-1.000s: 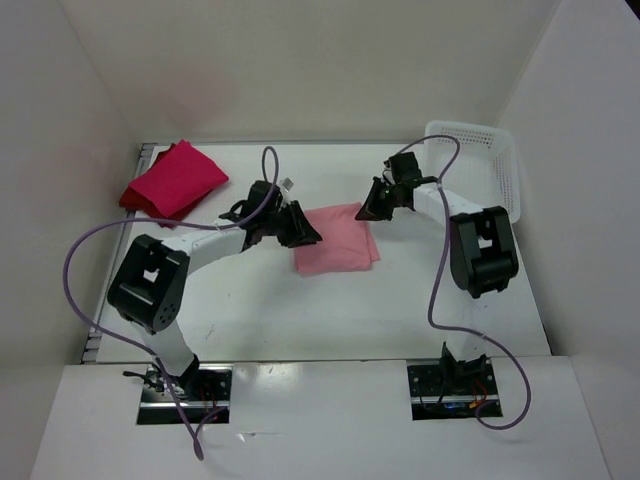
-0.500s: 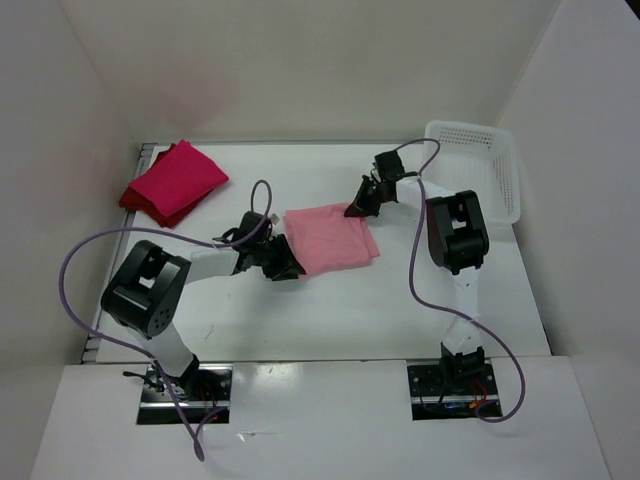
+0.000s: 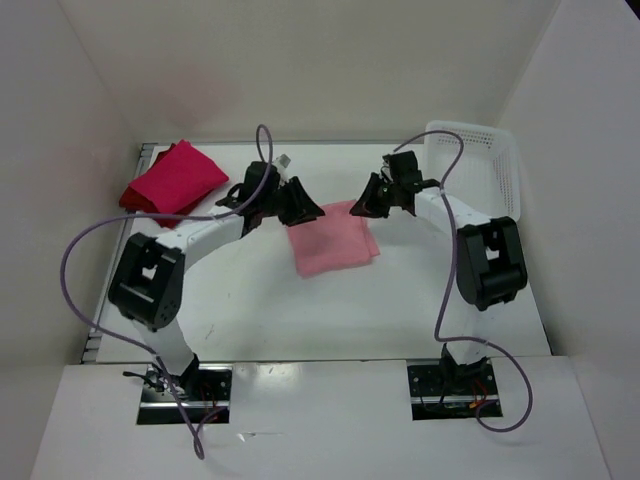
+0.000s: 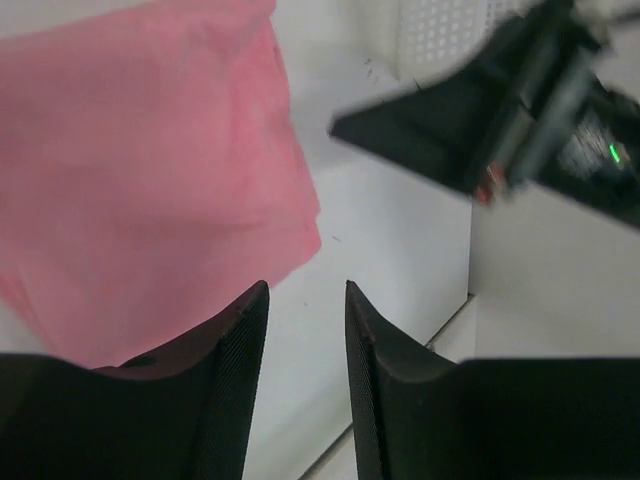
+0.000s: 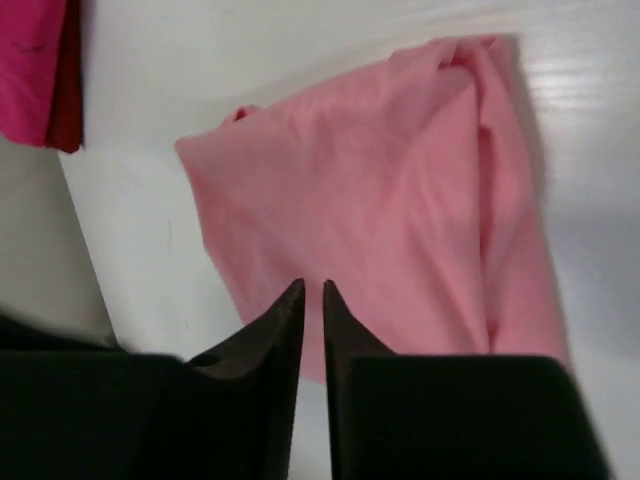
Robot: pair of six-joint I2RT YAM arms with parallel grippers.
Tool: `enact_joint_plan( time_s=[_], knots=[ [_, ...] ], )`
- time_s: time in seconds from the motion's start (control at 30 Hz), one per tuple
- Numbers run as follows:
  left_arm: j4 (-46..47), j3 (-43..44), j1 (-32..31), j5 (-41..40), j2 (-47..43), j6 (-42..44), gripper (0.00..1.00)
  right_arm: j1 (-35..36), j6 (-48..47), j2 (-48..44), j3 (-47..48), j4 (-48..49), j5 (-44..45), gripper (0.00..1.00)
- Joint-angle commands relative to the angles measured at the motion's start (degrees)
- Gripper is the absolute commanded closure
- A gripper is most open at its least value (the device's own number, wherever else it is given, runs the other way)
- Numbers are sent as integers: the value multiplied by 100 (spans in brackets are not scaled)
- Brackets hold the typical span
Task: Fold and stack the t-shirts
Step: Smooth out wrinkles on the folded tshirt
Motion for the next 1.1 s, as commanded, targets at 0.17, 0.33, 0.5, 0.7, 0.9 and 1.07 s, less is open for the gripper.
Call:
enact_joint_plan(
  time_s=[0.17,0.33,0.5,0.7,0.9,1.07],
  knots=[
    [319,603,357,324,1845,31,59,240,-74,-621,-1813,571,-242,100],
    [258,1042,594,88,2372,375,59,240,39,-479,-2296,625,-22,100],
    [258,1516,814,25,2786,428,59,292,250,-505,-2955,800,48,100],
    [390,1886,1112,25,2727,235,59,424,251,-936,-3079,581,189,98],
    [390,746,719,201,1525,516,59,424,137,-1270,-2342,168,127,80],
    [522,-678,147,-36,600,604,59,424,75,-1069,-1700,237,127,79]
  ],
)
